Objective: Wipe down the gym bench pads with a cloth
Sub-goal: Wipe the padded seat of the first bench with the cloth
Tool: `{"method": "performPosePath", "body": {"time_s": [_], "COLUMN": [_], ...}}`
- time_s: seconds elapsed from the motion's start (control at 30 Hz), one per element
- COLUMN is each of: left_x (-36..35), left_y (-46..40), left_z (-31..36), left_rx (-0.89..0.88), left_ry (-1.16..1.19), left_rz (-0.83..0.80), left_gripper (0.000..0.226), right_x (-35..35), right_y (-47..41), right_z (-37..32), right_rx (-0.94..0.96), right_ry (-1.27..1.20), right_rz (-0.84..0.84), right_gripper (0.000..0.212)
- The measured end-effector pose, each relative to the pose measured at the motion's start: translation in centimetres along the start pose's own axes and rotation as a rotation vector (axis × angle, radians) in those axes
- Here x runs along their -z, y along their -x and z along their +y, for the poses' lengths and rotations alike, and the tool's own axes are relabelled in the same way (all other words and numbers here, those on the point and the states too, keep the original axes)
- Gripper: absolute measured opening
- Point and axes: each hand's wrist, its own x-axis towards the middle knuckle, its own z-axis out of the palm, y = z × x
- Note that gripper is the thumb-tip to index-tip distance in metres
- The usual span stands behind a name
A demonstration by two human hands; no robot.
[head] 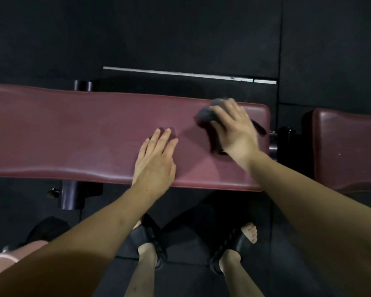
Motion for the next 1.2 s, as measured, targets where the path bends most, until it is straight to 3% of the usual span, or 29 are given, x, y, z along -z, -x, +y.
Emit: {"method": "performPosePath", "body": {"time_s": [0.1,0.2,0.33,0.47,0.63,0.8,1.0,1.2], "left_x": [-0.2,-0.3,-0.2,0.2,-0.1,-0.6,-0.6,-1.3], "left_y": [-1.0,-1.7,-1.9,-2.2,-2.6,-2.3,-1.5,-1.0], "left_z": [0.7,0.6,0.1,0.9,2.4,2.8,3.0,3.0], "left_rx": [-0.030,-0.029,-0.042,-0.041,-0.054,-0.077,-0.118,-0.157], "left_ry": [-0.020,-0.026,-0.076,-0.094,-0.054,-0.002,0.048,0.032], "left_rz": [-0.003,0.008,0.009,-0.004,-0.031,-0.007,-0.004,0.005], "left_gripper": [0.060,0.060,0.061,0.061,0.060,0.057,0.055,0.057], "right_x": [1.4,-0.1,-2.2,-1.0,2.4,1.5,2.7,1.5], "right_y": [1.2,-0.3,-3.6,-3.0,0.2,1.6,11.8,3.2], "right_z": [2.8,-0.4,-5.6,-1.9,6.9,3.8,0.8,3.4], "right_rx": [-0.225,-0.423,-0.180,-0.001,-0.165,-0.402,-0.455,-0.459], "right_ry": [0.008,0.067,0.057,0.014,0.018,-0.090,-0.089,-0.073], "right_rz": [0.041,0.118,0.020,-0.033,-0.017,0.090,0.018,0.080], "right_gripper": [0.041,0.042,0.045,0.042,0.046,0.039,0.044,0.047]}}
